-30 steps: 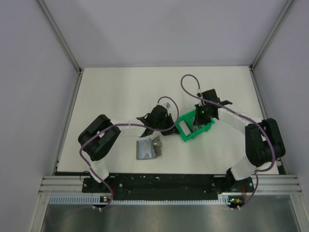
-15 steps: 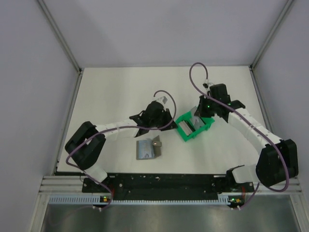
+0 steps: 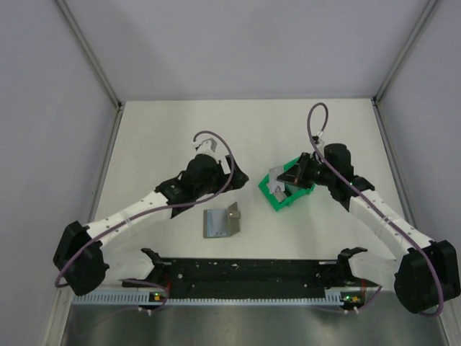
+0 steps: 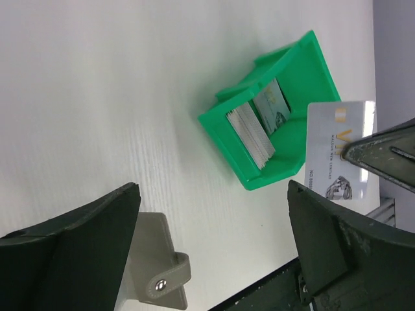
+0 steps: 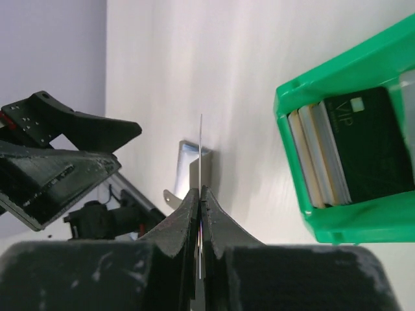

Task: Put the credit cards into the card holder
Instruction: Insert the credit card into the card holder.

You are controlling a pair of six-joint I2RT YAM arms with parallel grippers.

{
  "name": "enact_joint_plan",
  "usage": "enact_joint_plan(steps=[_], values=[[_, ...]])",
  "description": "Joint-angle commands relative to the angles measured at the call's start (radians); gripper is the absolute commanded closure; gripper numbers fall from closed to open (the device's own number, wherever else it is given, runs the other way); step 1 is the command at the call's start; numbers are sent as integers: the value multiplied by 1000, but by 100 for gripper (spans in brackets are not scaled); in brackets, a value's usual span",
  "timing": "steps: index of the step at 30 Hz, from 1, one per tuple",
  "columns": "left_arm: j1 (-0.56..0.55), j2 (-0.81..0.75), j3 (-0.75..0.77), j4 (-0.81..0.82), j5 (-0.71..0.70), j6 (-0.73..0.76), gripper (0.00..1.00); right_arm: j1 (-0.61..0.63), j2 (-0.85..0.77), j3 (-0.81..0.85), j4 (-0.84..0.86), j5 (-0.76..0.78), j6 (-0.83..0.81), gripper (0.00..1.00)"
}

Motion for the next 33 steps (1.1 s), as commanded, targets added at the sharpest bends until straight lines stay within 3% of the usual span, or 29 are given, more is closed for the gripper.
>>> enact_joint_plan(steps=[1,3,6,12,20,28,33], values=[[50,-139,-66,-105,-105,6,2,3,-37,-74,241,-107,231,100],[91,-195,-100,-144,-104,3,2,47,-28,-92,285,-94,275,100],[143,-288,-162,-193,-105,0,2,176,39,-24,207,-20,213,100],[269,-455,-300,-328,-110,-18,2,462,148,108,83,296,156,100],[367,-495,-352,-443,-104,-101,2,779,413,364,-55,562,87,100],[439,-491,-366,-489,-78,-133,2,932,582,478,-83,781,68,100],[481,-488,-369,-500,-56,-124,2,961,636,503,-82,832,65,100]])
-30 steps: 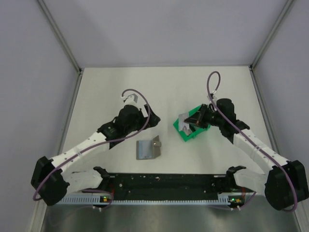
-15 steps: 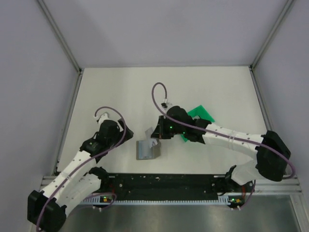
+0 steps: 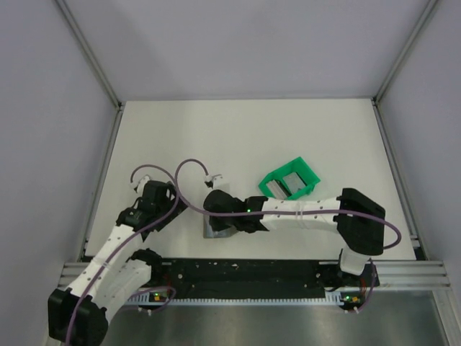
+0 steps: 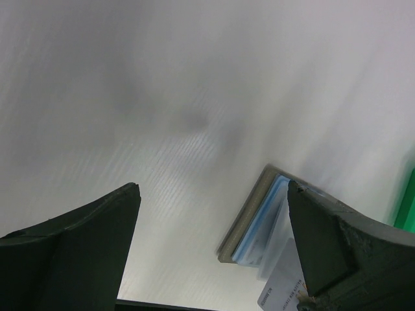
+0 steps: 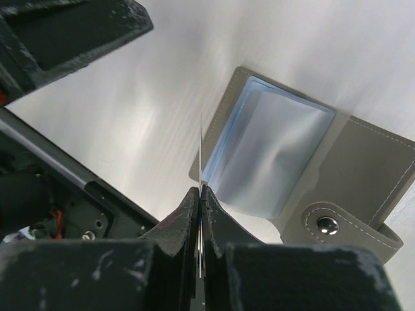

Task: Put the credit cards into the card holder
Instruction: Insert the credit card into the card holder.

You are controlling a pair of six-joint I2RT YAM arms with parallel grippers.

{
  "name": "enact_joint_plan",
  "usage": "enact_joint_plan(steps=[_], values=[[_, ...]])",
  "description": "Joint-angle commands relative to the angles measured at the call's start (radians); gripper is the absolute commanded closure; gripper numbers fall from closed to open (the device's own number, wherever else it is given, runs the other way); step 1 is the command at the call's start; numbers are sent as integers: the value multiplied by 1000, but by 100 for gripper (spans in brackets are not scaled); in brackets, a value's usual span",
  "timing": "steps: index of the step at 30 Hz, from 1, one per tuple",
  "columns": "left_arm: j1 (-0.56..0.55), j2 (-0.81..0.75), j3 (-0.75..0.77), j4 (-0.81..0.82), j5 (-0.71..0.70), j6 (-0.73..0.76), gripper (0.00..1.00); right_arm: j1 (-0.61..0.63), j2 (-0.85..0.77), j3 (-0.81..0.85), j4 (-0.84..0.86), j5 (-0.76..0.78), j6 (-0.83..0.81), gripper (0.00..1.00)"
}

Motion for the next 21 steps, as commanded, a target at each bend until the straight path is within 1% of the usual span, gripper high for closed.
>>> enact_joint_plan(steps=[1,10,15,21], values=[[32,2,-10,-13,25,-9,2,22,37,71,-4,112,-19,100],[84,-10,-39,-1,65,-42,2,41,106,108,-10,138,-27,100],[89,-11,-34,-1,69,-36,2,45,132,143,-16,127,-48,100],[92,-11,-28,-2,68,-35,2,47,161,171,-62,180,-68,100]])
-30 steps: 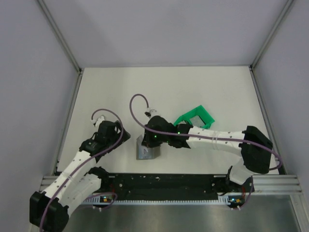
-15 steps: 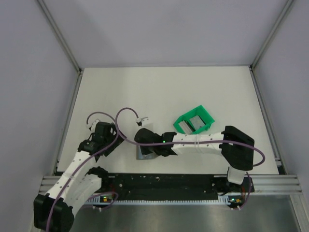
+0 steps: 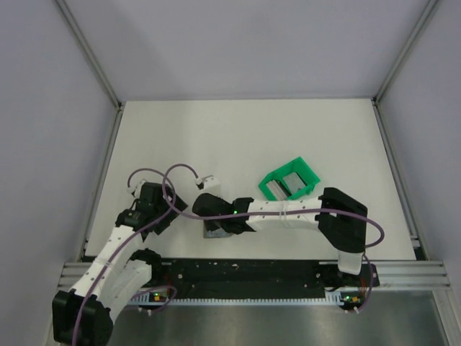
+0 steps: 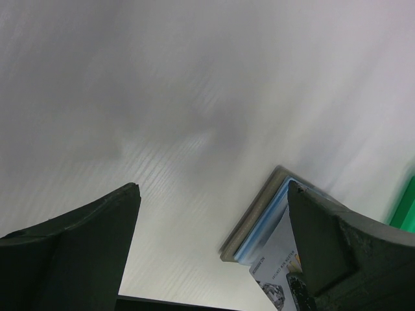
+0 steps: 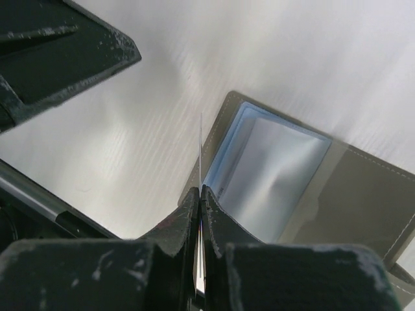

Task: Put the credit cards into the card holder
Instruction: Insert the credit card into the card holder.

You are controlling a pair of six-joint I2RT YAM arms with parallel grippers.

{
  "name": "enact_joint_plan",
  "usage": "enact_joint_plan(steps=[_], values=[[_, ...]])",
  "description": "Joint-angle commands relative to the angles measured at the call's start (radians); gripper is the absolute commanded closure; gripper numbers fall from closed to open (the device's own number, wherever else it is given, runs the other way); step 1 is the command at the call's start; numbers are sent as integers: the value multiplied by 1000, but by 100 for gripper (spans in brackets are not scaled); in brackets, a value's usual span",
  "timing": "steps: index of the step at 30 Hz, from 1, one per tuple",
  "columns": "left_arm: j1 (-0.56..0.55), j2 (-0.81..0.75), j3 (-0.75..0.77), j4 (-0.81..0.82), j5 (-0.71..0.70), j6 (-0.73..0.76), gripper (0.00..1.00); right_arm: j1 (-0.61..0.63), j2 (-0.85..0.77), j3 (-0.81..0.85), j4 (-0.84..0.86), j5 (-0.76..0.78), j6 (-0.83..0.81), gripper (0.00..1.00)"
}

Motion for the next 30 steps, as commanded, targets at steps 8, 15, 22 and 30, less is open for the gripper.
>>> enact_joint_plan(steps=[8,15,22,30], values=[[7,-13,11,25,17,12,2,25,30,83,-78,157,-61,100],[7,-13,17,32,26,35,2,25,9,76,-97,198,-72,100],[7,-13,0,114,122,104,2,25,-28,75,-146,258,-87,100],[5,29,-26,210,261,141,5,24,-46,79,-207,304,-87,100]])
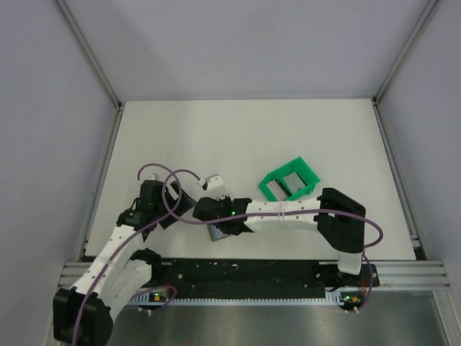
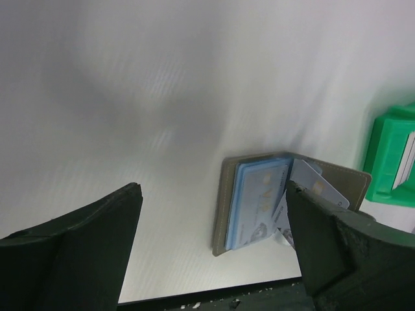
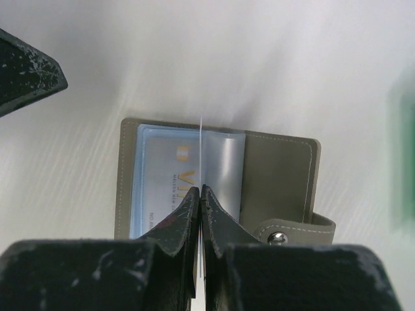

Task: Put the credit cards into the card holder
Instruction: Insert the credit card into the card holder.

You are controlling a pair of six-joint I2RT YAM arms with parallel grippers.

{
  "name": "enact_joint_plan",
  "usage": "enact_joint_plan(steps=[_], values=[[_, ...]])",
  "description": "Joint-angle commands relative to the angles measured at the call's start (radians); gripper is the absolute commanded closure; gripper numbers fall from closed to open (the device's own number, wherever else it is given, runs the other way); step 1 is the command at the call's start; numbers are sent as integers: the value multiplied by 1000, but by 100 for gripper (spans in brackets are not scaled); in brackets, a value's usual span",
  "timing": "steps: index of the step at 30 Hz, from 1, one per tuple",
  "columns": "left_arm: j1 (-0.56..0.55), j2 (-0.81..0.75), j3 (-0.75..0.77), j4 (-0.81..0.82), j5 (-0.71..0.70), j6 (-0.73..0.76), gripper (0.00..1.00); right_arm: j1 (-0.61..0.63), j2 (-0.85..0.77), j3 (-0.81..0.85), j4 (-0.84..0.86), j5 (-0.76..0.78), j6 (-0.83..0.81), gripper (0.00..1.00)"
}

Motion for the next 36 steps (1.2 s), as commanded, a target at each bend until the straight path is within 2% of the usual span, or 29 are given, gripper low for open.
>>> enact_joint_plan(steps=[1,8,15,21,36], values=[[5,32,-15,98,96,45,5,12,-71,42,-42,72,-14,100],[5,62,-49,159,163,60,8,11,-84,51,-77,124,-36,100],[0,88,-107,240,248,60,14,-23,-88,28,-94,113,-42,100],[-8,113,-140,291,291,62,19,-74,-113,-21,-94,54,-30,100],[-52,174,-141,363,352,79,20,-170,-130,-170,-88,-104,23,100]])
